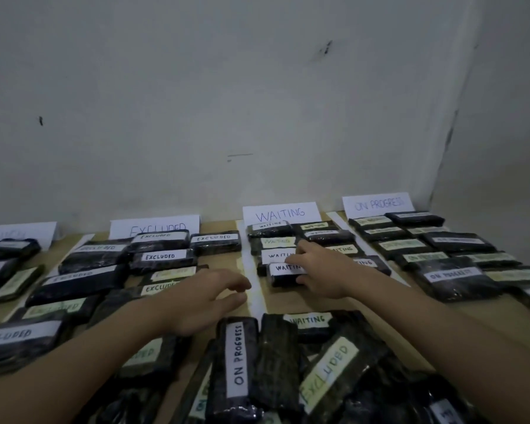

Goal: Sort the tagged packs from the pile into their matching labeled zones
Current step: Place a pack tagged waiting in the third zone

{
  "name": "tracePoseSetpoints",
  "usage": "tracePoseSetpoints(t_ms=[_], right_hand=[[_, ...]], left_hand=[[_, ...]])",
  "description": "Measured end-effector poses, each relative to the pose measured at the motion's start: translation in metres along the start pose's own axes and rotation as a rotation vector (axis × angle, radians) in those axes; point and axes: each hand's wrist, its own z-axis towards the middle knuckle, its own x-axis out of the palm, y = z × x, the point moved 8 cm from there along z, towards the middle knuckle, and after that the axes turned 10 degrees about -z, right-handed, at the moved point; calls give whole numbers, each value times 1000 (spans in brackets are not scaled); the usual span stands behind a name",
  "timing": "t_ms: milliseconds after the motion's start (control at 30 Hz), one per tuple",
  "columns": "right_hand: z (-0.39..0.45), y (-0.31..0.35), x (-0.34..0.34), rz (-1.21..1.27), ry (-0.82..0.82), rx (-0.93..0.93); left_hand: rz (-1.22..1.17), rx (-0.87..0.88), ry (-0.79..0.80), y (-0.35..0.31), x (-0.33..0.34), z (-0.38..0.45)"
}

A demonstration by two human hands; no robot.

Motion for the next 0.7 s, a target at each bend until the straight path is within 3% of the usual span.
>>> tracePoseSetpoints(t_ms=[167, 267, 333, 400, 467, 567, 700], right_hand=[[5, 6, -4, -44, -38, -17], [-5, 6, -20, 201, -56, -43], [-16, 14, -17, 321, 124, -98], [-28, 22, -3, 279, 344, -120], [-36, 25, 8, 193, 444, -111], [-37, 21, 11, 251, 383, -58], [-38, 1, -1, 314, 184, 33]], left_hand=[[-3, 29, 58, -10, 13, 7], [0, 41, 60, -14, 16, 17], [-14, 35, 55, -14, 17, 23], [-28, 33, 60, -11, 21, 28], [-45, 30, 71, -8, 26, 31], [-57, 41, 62, -9, 27, 32], [-171, 23, -41, -8, 18, 31]])
